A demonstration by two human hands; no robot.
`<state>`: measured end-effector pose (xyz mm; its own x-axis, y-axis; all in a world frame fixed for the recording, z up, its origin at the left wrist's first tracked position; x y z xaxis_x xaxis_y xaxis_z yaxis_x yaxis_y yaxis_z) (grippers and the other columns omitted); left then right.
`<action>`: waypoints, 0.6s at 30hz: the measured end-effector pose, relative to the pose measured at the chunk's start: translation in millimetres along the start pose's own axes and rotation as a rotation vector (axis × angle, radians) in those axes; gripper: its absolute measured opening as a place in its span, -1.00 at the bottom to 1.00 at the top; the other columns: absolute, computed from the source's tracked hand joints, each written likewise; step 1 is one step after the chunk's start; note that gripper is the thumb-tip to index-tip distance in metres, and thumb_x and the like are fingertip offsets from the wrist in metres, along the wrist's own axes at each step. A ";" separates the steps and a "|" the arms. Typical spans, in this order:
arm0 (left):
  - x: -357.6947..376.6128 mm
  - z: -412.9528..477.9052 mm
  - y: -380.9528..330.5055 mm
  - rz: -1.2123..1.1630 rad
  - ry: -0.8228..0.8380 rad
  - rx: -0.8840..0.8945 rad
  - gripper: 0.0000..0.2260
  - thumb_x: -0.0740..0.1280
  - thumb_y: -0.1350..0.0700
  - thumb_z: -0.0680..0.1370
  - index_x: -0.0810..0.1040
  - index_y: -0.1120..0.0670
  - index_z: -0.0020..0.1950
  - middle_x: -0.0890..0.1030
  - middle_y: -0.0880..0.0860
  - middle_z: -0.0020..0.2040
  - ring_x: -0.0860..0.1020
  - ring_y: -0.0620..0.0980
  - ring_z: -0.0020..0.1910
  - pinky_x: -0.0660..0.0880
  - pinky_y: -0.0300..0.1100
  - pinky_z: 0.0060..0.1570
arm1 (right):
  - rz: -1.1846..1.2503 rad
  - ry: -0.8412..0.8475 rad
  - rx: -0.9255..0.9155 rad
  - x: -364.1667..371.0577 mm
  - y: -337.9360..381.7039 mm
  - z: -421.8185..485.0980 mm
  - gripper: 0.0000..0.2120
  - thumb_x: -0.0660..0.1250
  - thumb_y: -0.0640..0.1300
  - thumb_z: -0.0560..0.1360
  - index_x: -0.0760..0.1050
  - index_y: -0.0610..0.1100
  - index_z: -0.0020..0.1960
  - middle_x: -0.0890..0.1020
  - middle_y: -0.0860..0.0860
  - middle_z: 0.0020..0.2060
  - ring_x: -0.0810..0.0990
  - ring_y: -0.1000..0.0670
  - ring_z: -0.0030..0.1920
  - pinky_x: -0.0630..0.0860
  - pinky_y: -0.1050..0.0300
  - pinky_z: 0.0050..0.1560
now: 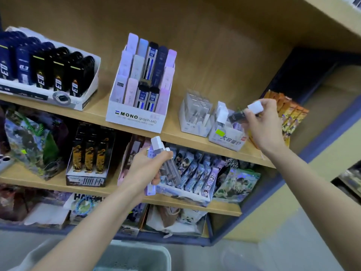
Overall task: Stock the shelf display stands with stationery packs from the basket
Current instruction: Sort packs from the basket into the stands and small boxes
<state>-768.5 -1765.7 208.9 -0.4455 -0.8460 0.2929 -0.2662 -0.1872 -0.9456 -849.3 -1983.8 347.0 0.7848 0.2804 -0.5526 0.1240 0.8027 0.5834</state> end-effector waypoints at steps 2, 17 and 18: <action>1.7 1.9 1.1 -0.008 0.001 -0.010 -0.85 0.38 0.14 0.49 0.40 0.08 -0.16 0.30 0.06 -0.31 0.19 -0.07 -0.49 0.13 -0.24 -0.55 | -0.008 0.086 0.018 7.4 -3.5 5.9 -0.91 0.19 -0.13 0.60 0.31 -0.10 0.07 0.53 0.01 -0.15 0.63 0.01 -0.20 0.55 0.19 -0.34; 2.7 4.9 6.7 -0.026 0.006 -0.008 -0.84 0.39 0.12 0.48 0.41 0.08 -0.19 0.33 0.13 -0.21 0.23 -0.07 -0.48 0.19 -0.27 -0.59 | -0.250 0.166 -0.153 34.3 -15.6 19.2 -0.78 0.50 -0.18 0.39 0.53 -0.11 -0.01 0.49 -0.04 -0.01 0.47 0.17 -0.32 0.33 0.57 -0.21; 2.5 4.7 6.4 -0.028 0.005 -0.012 -0.84 0.39 0.12 0.48 0.42 0.08 -0.18 0.34 0.13 -0.20 0.23 -0.07 -0.48 0.19 -0.27 -0.59 | -0.248 0.158 -0.145 34.7 -15.9 19.1 -0.78 0.49 -0.19 0.40 0.52 -0.11 0.00 0.48 -0.05 0.00 0.47 0.15 -0.31 0.33 0.56 -0.20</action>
<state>-767.3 -1771.3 202.9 -0.4416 -0.8383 0.3198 -0.2885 -0.2049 -0.9353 -812.5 -1996.9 329.9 0.6360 0.1366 -0.7595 0.2028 0.9200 0.3353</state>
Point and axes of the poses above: each hand's wrist, its own z-axis towards the middle knuckle, its own x-axis out of the palm, y = z × x, the point moved 2 cm from there along z, towards the middle knuckle
